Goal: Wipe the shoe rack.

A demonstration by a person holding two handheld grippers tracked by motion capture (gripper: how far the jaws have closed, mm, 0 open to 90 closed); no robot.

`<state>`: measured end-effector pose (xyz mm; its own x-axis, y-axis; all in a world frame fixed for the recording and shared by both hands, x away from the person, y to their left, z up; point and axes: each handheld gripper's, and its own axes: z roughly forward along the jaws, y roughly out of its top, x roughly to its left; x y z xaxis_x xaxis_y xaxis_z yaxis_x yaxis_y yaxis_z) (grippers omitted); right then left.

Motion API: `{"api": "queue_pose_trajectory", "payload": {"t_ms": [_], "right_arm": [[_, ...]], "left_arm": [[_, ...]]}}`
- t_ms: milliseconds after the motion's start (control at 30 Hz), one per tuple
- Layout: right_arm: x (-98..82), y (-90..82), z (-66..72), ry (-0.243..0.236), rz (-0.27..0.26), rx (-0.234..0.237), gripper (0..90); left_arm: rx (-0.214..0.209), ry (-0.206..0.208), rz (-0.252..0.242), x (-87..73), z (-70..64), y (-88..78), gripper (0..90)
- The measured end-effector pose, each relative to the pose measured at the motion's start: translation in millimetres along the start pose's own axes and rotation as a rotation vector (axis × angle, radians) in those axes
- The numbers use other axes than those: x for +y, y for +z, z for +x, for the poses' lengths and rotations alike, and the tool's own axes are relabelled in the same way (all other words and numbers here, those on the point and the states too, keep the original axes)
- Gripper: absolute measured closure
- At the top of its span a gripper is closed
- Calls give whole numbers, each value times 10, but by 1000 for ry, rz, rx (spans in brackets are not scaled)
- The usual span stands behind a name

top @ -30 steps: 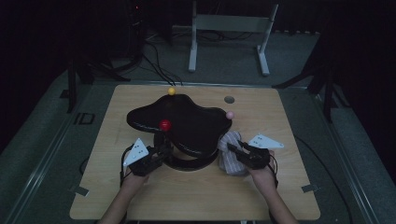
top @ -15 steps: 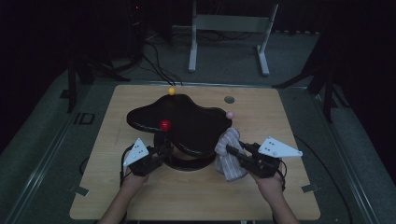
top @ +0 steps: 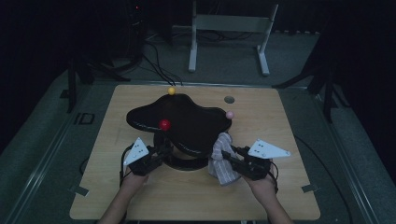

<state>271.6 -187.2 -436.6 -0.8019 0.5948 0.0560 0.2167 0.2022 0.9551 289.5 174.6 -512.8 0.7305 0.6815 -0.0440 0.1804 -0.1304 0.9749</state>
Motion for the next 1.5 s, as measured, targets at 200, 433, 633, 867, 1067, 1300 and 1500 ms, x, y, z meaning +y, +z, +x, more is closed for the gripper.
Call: {"api": "queue_pose_trajectory", "payload": {"t_ms": [200,433,633,867,1067,1300,1500], "right_arm": [[52,0,15,-39,-8,-42,705],[-18,62,-93,3,18,-61,705],[-52,114,-116,22,13,-59,707],[-25,112,-174,33,18,-80,706],[-127,210,-218,49,59,-96,707],[-38,164,-254,62,11,-126,705],[-123,240,-254,82,45,-104,709]], "left_arm": [[0,-1,0,0,0,3,756],[5,2,4,4,1,1,756],[4,-6,-1,0,5,1,756],[4,1,3,5,3,4,756],[3,0,3,5,5,3,756],[-3,0,1,2,0,11,756],[0,0,1,2,7,4,756]]}}
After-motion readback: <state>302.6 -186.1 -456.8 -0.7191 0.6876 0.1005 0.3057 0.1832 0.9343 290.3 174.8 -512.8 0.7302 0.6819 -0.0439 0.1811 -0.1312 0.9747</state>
